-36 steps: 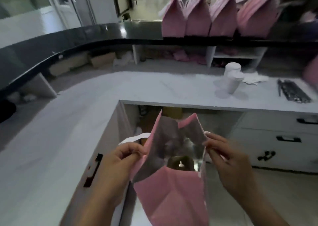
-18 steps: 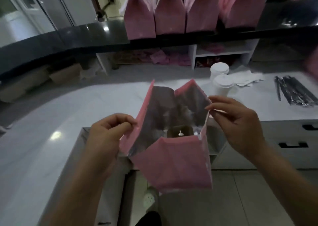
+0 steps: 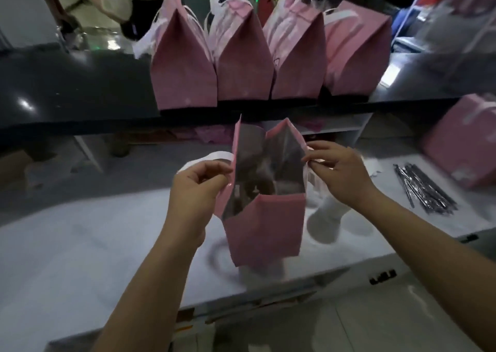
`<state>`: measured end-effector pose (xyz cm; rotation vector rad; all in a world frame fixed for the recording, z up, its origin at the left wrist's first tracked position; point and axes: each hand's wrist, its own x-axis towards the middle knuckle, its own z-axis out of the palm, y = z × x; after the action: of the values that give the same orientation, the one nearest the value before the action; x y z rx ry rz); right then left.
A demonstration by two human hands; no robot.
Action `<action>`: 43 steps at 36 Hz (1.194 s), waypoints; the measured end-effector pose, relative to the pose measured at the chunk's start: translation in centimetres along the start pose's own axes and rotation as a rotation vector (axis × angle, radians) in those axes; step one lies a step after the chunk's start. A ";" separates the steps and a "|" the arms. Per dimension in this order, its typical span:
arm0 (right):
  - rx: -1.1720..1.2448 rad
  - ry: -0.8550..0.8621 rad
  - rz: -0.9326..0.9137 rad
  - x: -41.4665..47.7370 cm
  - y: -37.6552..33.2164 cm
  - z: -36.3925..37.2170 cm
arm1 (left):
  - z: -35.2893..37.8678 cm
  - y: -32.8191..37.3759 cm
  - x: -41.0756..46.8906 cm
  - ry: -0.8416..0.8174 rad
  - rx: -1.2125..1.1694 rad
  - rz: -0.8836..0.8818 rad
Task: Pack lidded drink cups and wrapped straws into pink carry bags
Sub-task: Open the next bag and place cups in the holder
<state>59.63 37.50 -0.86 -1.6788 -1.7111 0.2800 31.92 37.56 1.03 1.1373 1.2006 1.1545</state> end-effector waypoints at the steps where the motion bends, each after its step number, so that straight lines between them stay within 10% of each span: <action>1: -0.012 -0.024 0.044 0.2 0.4 0.5 | 0.1 -0.5 0.8 -0.014 0.017 -0.010; 18: -0.012 -0.166 0.273 3.0 5.5 -0.6 | -0.3 -1.5 4.2 -0.190 0.040 -0.030; 43: -0.475 -0.694 0.298 13.2 16.5 0.2 | 5.7 2.8 6.2 -0.097 0.730 -0.061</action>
<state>73.73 52.14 -6.63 -2.3861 -2.1270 0.7063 37.67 43.85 3.56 1.6535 1.6235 0.5992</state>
